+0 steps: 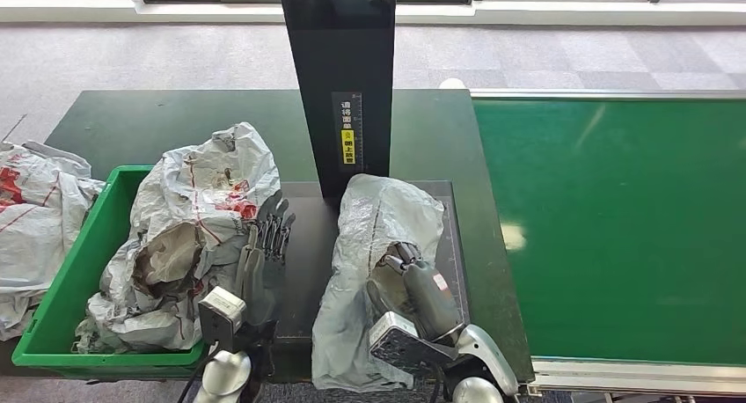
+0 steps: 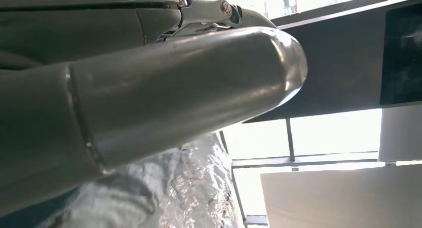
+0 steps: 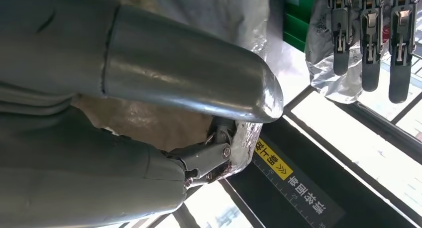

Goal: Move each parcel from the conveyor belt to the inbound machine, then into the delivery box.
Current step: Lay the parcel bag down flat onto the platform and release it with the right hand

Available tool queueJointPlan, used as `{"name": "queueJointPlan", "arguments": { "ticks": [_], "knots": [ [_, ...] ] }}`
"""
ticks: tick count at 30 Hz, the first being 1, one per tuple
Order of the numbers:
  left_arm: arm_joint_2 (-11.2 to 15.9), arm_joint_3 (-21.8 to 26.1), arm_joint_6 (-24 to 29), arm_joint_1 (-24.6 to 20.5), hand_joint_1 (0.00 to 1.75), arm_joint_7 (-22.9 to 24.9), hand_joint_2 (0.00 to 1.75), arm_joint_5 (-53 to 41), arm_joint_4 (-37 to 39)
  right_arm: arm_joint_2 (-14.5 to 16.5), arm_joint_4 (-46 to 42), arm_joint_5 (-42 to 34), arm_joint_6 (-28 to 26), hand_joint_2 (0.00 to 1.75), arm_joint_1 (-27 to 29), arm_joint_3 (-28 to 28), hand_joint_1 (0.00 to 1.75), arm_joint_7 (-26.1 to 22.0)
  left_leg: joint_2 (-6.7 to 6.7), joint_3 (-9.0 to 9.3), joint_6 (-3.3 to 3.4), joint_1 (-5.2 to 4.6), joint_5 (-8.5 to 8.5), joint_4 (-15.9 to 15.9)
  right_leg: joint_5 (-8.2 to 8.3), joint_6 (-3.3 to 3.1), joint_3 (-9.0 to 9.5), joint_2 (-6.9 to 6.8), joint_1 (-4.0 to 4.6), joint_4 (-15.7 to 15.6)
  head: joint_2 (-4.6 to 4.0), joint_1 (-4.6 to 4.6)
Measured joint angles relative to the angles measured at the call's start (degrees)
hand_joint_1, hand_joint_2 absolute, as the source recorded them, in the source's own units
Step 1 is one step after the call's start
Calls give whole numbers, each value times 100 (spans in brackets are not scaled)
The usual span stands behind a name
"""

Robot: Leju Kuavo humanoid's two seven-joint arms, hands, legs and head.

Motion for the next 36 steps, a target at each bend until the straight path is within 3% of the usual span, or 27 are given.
{"name": "queueJointPlan", "arguments": {
  "ticks": [17,22,27,36],
  "knots": [
    [-40,8,-31,12,0,10,0,7,96,-55,69,204,229,0,8,-11,0,336,0,0,1,0,0,0,-1,0,2,0,0,0,0,0],
    [-105,8,-154,224,0,373,0,-127,28,-207,458,294,140,0,316,-328,0,717,-5,1,6,-1,-4,0,-7,9,6,-8,-2,-2,0,2],
    [-105,8,-198,426,0,310,0,28,132,-473,350,-82,-360,0,635,-678,0,509,-3,-1,13,-5,-15,0,-12,10,6,-8,-5,-2,0,2],
    [-105,8,-17,634,0,249,0,-16,240,-787,466,-799,-291,0,283,-1038,0,-211,1,5,17,-6,-15,0,-11,12,12,-6,-6,-3,0,2]
  ]
}}
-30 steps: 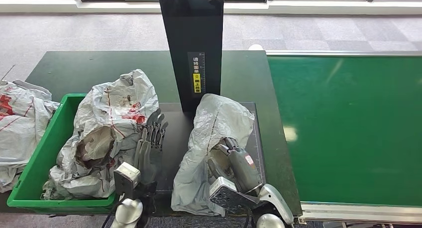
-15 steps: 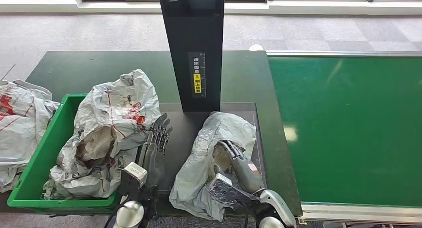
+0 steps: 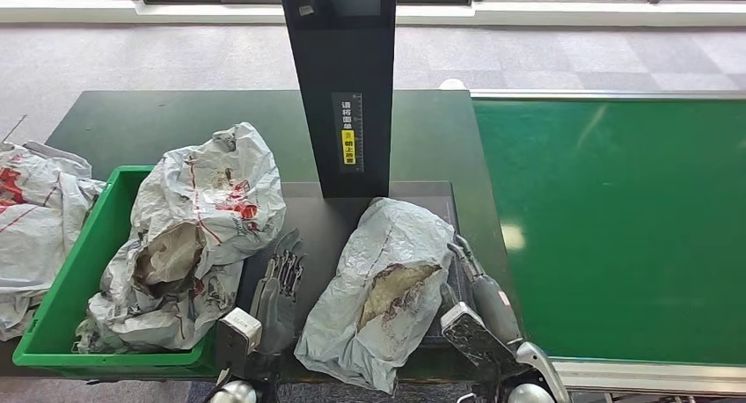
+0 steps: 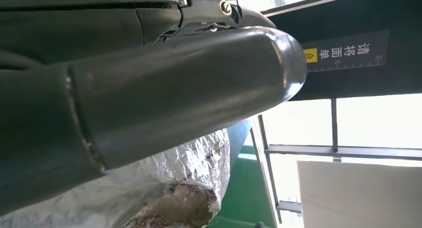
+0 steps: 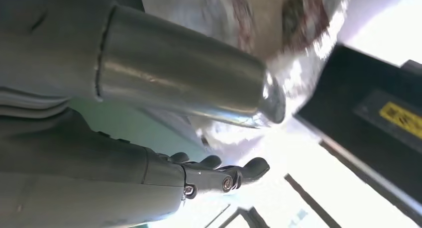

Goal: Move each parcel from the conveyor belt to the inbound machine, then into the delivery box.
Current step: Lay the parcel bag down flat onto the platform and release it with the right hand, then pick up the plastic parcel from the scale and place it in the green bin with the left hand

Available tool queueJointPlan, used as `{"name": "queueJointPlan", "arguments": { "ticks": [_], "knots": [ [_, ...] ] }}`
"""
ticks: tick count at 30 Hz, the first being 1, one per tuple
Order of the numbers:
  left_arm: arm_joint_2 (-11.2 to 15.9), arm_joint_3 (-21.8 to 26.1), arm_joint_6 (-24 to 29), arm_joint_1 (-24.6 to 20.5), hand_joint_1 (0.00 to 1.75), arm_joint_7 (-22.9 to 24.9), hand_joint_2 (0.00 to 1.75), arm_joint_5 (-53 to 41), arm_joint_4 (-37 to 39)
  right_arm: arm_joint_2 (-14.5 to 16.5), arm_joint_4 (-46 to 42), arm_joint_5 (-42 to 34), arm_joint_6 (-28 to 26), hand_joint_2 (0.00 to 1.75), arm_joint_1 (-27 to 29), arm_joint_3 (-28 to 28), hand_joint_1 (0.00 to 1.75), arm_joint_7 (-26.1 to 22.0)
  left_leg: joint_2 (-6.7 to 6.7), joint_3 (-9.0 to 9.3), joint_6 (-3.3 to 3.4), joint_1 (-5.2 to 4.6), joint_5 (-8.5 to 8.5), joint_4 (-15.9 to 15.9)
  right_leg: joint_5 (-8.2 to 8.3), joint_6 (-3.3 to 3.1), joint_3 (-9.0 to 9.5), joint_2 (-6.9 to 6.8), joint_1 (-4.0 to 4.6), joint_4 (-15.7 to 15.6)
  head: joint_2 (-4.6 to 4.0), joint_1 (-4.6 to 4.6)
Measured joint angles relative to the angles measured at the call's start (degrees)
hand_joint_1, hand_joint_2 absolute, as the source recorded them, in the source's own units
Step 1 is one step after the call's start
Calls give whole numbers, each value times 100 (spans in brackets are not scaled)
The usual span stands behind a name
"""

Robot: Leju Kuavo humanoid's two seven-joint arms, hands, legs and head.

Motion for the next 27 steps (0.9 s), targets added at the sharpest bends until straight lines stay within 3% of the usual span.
{"name": "queueJointPlan", "arguments": {
  "ticks": [3,8,15,19,27],
  "knots": [
    [-1,-1,114,13,0,-57,0,-17,-3,36,94,-82,-153,0,-247,-20,0,-245,-1,1,-1,0,5,0,2,0,1,-1,0,1,0,-1],
    [1,-1,304,-40,0,-157,0,-172,-98,352,31,-307,-402,0,-414,19,0,-798,-3,2,-5,1,8,0,1,-1,2,-2,3,3,0,-2],
    [3,-1,378,-50,0,-197,0,-316,-315,581,-114,-587,-509,0,-421,151,0,-1138,-6,0,-4,2,7,0,-2,-2,1,-4,1,2,0,-1],
    [21,-1,306,-100,0,-200,175,-562,-358,709,-298,-995,-368,0,-263,208,0,-1753,-6,0,-3,1,7,0,-2,-2,1,-5,0,2,0,-1],
    [214,-174,255,-427,0,412,175,-2387,-217,896,-856,-1038,-159,0,69,601,0,-2044,-5,1,-4,2,7,0,-2,-2,-1,-5,2,2,0,-2]
  ]
}}
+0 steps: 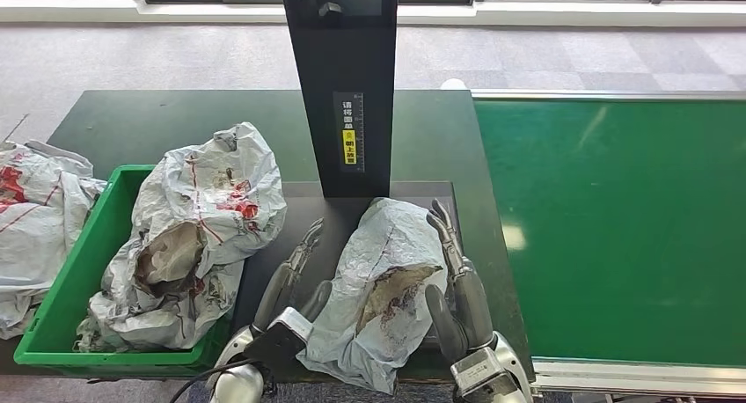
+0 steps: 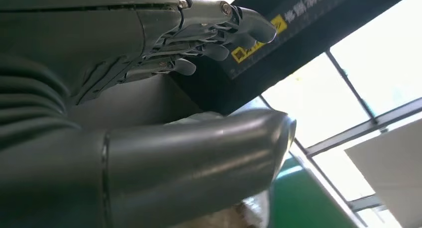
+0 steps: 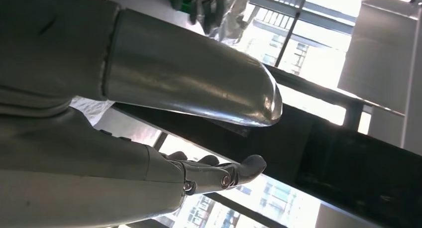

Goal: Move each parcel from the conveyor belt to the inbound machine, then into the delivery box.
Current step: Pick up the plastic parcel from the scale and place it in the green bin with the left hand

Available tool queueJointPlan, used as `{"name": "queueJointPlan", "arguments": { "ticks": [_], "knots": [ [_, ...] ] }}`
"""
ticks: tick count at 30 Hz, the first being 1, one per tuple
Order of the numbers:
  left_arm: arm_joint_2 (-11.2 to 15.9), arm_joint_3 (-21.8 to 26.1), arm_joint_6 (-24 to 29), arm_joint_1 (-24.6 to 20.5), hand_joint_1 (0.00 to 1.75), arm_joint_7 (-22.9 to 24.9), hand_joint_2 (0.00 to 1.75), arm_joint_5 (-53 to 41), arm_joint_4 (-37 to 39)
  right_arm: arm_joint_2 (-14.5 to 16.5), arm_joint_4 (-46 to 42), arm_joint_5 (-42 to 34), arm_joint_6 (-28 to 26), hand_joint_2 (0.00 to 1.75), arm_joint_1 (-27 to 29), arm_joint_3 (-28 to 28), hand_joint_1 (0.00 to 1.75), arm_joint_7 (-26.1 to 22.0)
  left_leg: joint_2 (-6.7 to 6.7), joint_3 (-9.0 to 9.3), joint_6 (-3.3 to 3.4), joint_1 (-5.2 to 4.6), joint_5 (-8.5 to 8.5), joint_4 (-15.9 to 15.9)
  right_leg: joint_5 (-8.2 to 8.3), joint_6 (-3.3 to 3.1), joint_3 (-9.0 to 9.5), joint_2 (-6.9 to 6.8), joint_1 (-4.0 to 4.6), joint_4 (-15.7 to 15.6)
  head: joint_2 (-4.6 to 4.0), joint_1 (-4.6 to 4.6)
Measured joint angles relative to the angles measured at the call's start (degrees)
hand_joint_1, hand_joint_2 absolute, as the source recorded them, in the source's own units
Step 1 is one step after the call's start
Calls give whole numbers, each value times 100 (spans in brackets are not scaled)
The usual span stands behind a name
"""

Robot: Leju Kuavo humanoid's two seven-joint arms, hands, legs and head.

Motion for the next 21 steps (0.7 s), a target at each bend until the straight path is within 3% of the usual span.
{"name": "queueJointPlan", "arguments": {
  "ticks": [10,21],
  "knots": [
    [298,-573,143,-221,0,894,175,-2046,396,-101,-650,-965,57,0,-9,262,0,-3,0,0,0,-2,0,1,1,0,2,0,-2,0,0,0],
    [423,-722,307,-497,0,955,175,-2148,985,-249,-1017,-893,-52,0,58,343,0,-2,0,0,0,-1,1,0,1,-1,0,0,0,0,0,0]
  ]
}}
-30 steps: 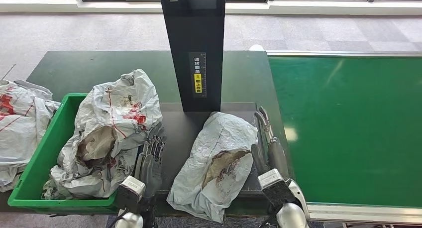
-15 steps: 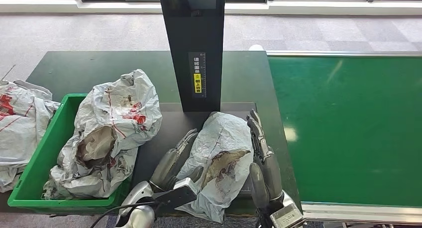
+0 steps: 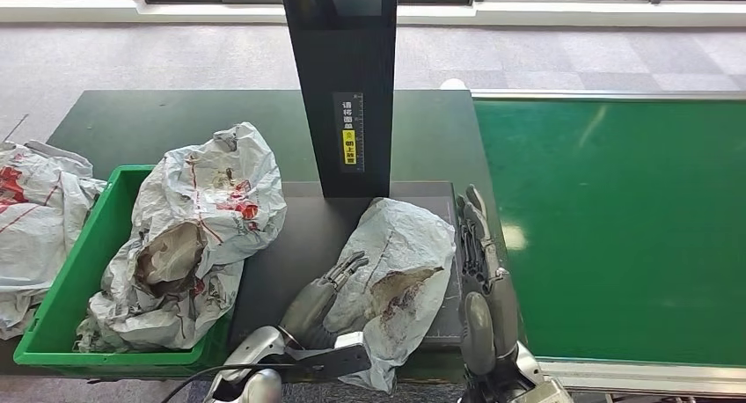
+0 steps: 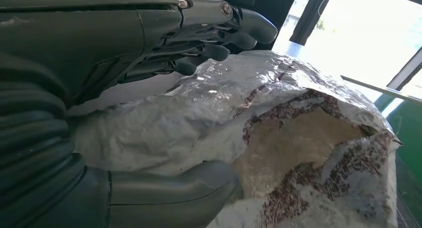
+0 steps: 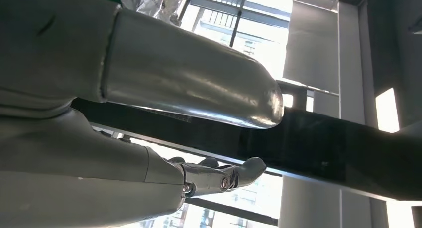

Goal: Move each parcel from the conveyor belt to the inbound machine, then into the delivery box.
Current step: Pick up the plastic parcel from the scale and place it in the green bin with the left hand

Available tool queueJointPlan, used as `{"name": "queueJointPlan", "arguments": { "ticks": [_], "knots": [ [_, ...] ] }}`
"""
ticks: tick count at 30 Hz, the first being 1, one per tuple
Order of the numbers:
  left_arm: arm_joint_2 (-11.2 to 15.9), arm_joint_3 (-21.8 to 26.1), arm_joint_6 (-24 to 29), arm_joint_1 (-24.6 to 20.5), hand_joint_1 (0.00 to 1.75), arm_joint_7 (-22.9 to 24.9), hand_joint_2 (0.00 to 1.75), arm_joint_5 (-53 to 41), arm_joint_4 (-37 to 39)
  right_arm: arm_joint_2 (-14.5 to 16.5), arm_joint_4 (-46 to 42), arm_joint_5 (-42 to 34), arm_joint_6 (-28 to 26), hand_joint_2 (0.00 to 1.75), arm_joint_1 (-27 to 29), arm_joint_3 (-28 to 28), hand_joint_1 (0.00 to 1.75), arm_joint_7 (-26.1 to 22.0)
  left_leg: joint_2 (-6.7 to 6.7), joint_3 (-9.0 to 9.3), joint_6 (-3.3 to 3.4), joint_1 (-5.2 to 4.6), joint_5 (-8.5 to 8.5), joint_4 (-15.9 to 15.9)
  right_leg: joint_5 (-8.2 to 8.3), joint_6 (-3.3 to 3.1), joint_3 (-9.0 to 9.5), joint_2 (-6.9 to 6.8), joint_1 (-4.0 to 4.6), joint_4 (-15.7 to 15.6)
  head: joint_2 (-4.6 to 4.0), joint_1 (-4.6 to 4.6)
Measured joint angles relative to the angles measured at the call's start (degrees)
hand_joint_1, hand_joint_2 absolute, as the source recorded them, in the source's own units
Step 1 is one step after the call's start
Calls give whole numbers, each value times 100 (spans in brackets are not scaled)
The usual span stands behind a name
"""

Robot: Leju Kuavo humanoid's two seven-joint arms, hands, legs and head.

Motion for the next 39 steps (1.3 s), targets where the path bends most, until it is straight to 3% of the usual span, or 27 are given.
{"name": "queueJointPlan", "arguments": {
  "ticks": [2,6,25,39],
  "knots": [
    [-2,7,153,-139,2,-9,175,15,176,0,-27,53,68,0,15,0,0,1,0,1,-1,0,1,0,1,0,1,1,0,0,0,0],
    [-8,33,304,-321,175,-43,175,58,408,0,-60,96,115,0,38,0,0,1,0,1,-1,0,2,0,2,0,2,1,-1,0,0,0],
    [-142,432,660,-405,175,-222,175,483,498,33,-67,327,212,0,249,0,0,1,0,0,-1,0,1,0,0,0,1,1,0,0,0,0],
    [-298,743,682,-458,175,-570,175,1020,399,225,-63,648,343,0,336,-66,0,3,0,0,-1,0,1,0,0,0,0,1,-1,0,0,0]
  ]
}}
